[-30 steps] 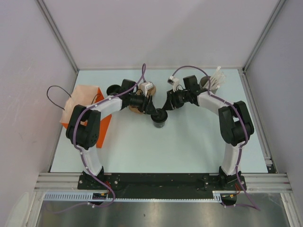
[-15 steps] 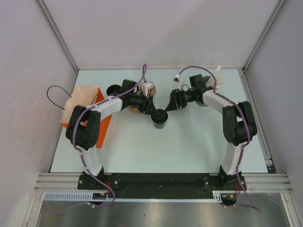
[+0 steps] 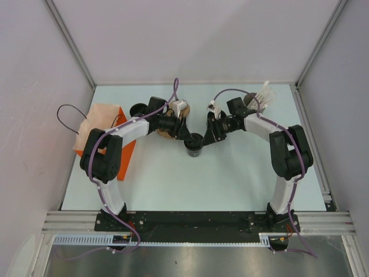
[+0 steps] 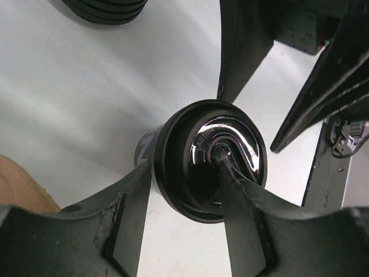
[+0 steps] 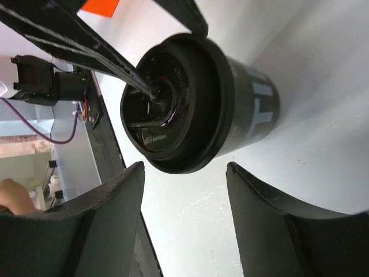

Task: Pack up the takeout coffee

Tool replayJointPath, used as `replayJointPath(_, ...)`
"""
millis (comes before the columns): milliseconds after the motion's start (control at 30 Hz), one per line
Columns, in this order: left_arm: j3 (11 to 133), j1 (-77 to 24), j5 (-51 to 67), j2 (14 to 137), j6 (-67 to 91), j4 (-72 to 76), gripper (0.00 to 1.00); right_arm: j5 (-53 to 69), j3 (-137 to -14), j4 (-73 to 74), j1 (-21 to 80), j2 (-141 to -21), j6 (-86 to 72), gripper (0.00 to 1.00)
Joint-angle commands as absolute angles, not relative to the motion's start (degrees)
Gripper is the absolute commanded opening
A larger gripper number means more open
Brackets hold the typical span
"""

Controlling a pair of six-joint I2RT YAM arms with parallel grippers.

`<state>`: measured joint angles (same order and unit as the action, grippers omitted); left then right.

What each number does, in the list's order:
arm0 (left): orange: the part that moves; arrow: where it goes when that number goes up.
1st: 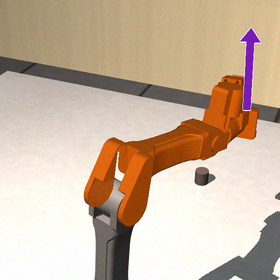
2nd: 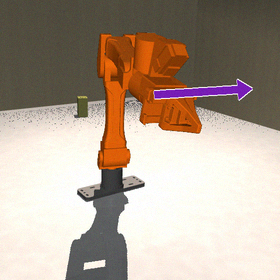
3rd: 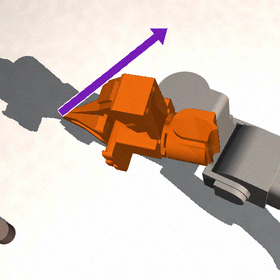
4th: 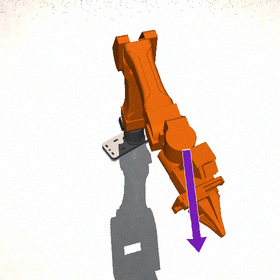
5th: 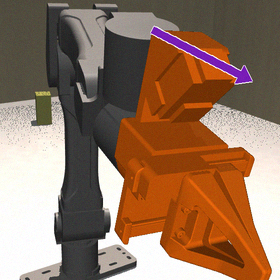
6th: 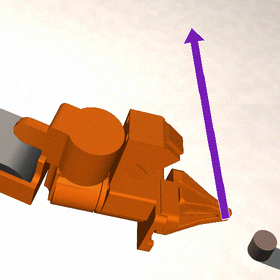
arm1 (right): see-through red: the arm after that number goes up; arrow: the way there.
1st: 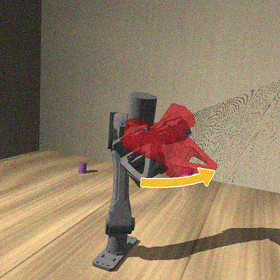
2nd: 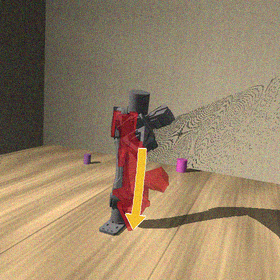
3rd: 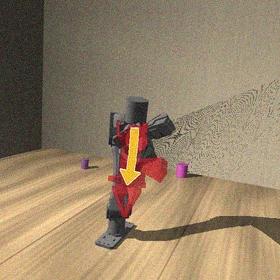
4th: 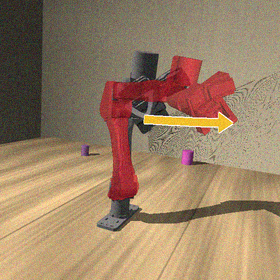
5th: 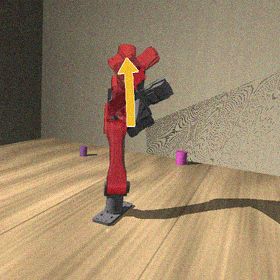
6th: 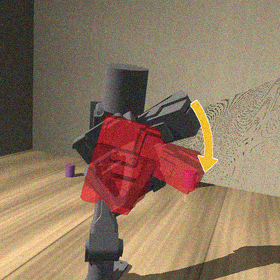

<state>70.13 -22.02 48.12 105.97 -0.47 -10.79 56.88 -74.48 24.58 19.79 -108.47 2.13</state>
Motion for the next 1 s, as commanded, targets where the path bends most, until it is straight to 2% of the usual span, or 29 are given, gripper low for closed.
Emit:
replayJointPath(0, 68.12, -22.32, 40.34, 106.7, -4.13, -13.36, 0.55, 58.27, -73.13, 23.91, 21.18, -105.47, 1.58, 0.64)
replayJointPath(500, 67.94, -22.41, 40.08, 106.43, -4.13, -13.54, 0.55, 62.31, -71.63, 19.34, 19.51, -107.4, -3.69, 0.54)
replayJointPath(967, 67.67, -22.41, 39.2, 105.91, -4.92, -14.33, 0.55, 57.04, -71.02, 20.83, 20.83, -109.6, -2.55, 0.39)
